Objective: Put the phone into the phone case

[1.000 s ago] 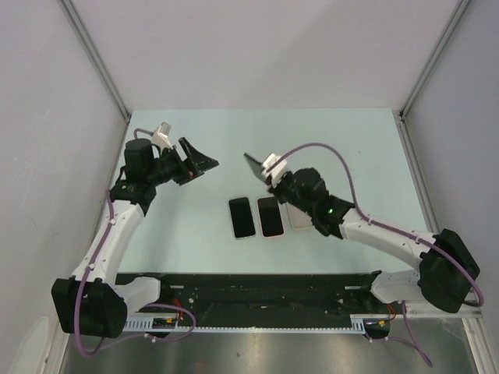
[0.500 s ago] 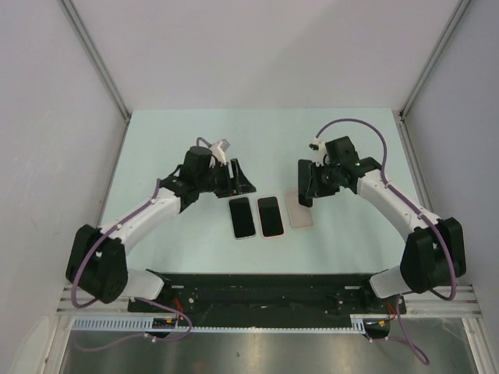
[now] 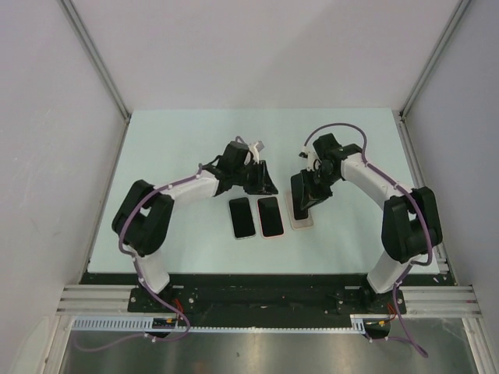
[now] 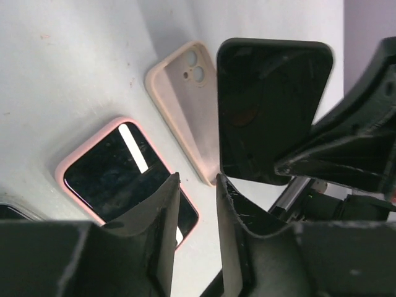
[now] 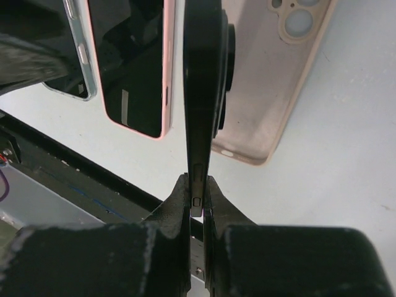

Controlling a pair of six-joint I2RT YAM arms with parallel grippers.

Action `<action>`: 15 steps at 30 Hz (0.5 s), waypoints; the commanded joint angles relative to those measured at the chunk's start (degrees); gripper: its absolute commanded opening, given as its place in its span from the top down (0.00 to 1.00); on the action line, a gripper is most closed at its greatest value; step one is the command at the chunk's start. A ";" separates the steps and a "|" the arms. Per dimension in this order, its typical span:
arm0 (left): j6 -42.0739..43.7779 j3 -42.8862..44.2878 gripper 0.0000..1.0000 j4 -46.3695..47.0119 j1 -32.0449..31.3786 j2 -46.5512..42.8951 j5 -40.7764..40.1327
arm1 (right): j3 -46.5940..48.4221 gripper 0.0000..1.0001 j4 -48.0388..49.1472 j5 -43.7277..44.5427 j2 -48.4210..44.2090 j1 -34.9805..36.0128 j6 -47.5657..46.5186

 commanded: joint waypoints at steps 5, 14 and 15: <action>0.94 5.85 0.85 1.35 -0.94 7.77 -0.68 | 5.78 0.97 -6.78 -0.05 6.12 -0.23 -1.23; 3.48 13.23 0.87 -2.87 -2.78 15.68 -0.51 | 5.96 0.93 -8.10 -0.65 8.41 -0.23 -1.85; 3.40 13.76 0.87 -3.57 -2.87 16.30 -0.16 | 5.96 0.92 -8.28 -1.18 8.67 -0.32 -2.11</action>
